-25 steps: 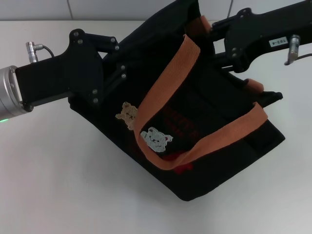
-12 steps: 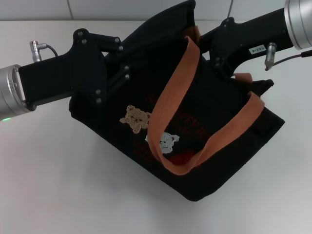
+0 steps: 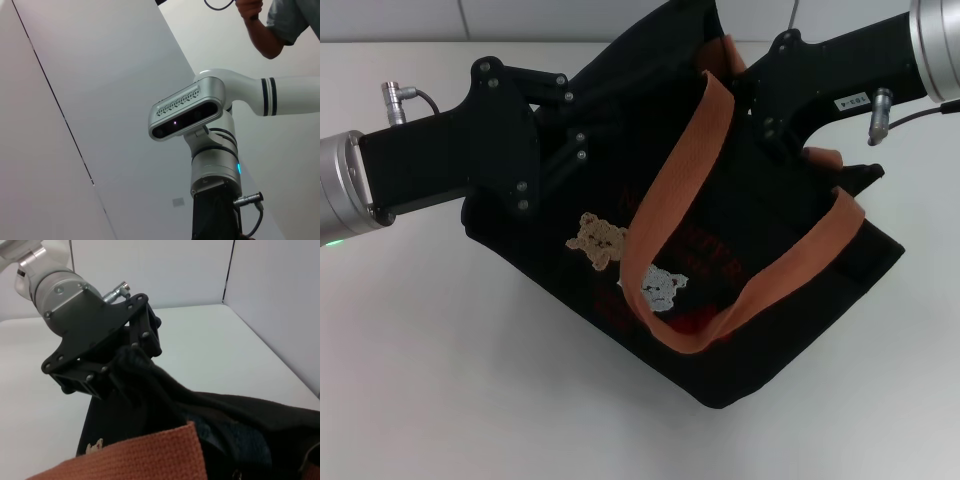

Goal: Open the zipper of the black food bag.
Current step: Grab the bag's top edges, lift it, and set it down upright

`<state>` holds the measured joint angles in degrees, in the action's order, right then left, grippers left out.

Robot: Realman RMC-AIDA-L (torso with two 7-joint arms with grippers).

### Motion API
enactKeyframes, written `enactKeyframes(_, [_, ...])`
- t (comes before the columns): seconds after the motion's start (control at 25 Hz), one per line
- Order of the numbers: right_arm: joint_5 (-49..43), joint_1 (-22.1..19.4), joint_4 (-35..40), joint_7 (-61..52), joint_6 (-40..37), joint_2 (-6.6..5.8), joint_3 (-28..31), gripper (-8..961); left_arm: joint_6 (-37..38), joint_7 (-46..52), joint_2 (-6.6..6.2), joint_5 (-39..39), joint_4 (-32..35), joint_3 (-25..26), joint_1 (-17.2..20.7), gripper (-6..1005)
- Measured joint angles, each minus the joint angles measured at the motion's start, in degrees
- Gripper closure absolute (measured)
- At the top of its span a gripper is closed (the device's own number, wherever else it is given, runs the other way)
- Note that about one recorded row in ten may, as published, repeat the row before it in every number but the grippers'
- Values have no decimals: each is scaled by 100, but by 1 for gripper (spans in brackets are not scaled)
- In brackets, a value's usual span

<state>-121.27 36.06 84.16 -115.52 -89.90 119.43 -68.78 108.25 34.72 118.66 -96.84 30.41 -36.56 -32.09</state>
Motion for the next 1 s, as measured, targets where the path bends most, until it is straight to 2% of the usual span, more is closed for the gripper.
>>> enactKeyframes(0.24, [48,-155,154,33,158,5,-21,952,0,0,0,0,0,0,5,885])
enactKeyframes(0.6, [39,-481,626,-145,-255,-4,27,953,-37,0,8,12,-18,42,19,885])
enactKeyframes(0.8, [26,-925,1060,-173,-537,-2,35,953,-81,0,9,108,-44,40,28,885])
enactKeyframes(1.0, [20,-1107,1295,-311,-826,1,64,953,-111,0,11,156,-51,9,36,885])
